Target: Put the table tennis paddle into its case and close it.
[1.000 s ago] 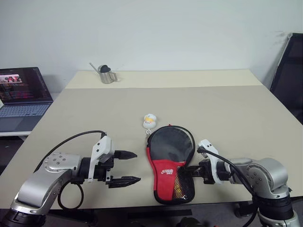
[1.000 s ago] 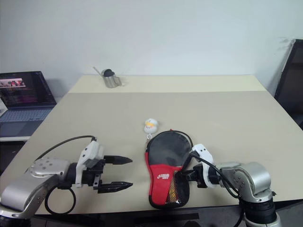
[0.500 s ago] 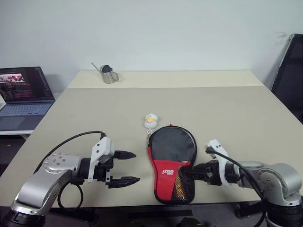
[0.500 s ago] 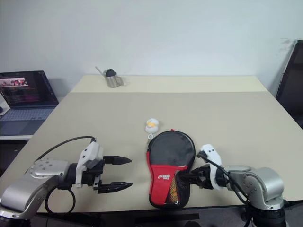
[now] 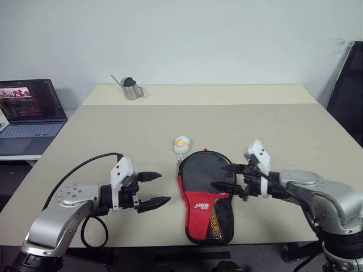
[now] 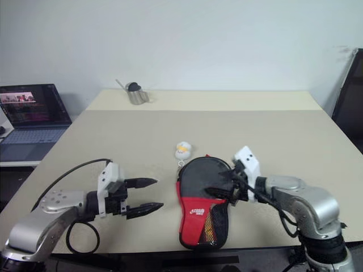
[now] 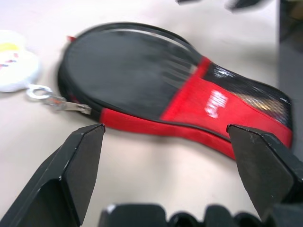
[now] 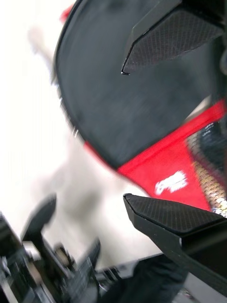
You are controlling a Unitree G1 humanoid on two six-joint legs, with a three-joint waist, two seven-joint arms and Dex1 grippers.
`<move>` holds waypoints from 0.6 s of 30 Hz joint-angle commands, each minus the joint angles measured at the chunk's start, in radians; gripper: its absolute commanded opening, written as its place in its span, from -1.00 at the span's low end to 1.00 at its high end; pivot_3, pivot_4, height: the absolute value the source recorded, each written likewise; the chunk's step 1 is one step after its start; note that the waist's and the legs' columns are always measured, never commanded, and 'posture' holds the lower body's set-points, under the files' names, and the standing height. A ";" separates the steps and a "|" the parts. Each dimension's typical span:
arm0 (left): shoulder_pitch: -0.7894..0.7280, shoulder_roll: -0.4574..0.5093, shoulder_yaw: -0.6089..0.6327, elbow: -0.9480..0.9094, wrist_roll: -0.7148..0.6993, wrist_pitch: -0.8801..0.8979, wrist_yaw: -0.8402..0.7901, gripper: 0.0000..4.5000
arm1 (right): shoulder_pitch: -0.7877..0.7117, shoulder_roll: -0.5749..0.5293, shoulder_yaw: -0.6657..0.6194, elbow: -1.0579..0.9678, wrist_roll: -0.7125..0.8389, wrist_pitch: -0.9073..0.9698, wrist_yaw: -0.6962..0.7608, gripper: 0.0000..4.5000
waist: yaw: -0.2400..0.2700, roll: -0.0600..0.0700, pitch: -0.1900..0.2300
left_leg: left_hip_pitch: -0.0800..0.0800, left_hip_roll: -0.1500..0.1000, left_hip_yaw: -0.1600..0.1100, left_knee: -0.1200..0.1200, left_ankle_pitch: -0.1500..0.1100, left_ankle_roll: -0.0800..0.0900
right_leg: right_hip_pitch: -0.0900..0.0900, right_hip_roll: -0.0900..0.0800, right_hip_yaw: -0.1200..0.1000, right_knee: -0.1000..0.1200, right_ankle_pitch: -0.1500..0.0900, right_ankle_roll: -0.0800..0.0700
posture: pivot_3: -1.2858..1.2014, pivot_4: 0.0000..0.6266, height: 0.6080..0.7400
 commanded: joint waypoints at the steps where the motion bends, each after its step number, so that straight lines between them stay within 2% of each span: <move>1: -0.053 -0.026 0.038 0.005 0.009 0.011 0.090 1.00 | -0.047 0.025 0.090 0.091 -0.080 -0.148 -0.002 0.99 | 0.004 0.000 0.000 | 0.000 0.000 0.000 0.000 0.000 0.000 | 0.000 0.000 0.000 0.000 0.000 0.000 | 0.03 -0.52 1.00; 6: -0.219 -0.085 -0.016 0.133 0.097 0.035 0.224 1.00 | -0.080 0.087 0.188 0.261 -0.187 -0.296 -0.010 0.99 | 0.011 -0.001 0.000 | 0.000 -0.001 -0.001 0.001 0.000 0.000 | 0.001 0.000 -0.001 0.000 0.000 0.000 | 0.03 -0.52 1.00; 11: -0.421 -0.170 -0.106 0.339 0.201 0.034 0.296 1.00 | -0.088 0.123 0.217 0.355 -0.253 -0.381 -0.024 0.99 | 0.023 -0.001 0.000 | -0.001 -0.002 0.000 0.001 0.000 0.000 | 0.000 0.000 -0.003 0.000 0.002 -0.001 | 0.03 -0.52 1.00; 18: -0.728 -0.318 -0.190 0.826 0.335 -0.103 0.296 1.00 | -0.071 0.156 0.219 0.370 -0.287 -0.395 -0.052 0.99 | 0.031 -0.001 0.000 | -0.002 -0.002 -0.001 0.001 0.000 0.000 | 0.000 0.000 -0.006 0.001 0.003 -0.004 | 0.03 -0.52 1.00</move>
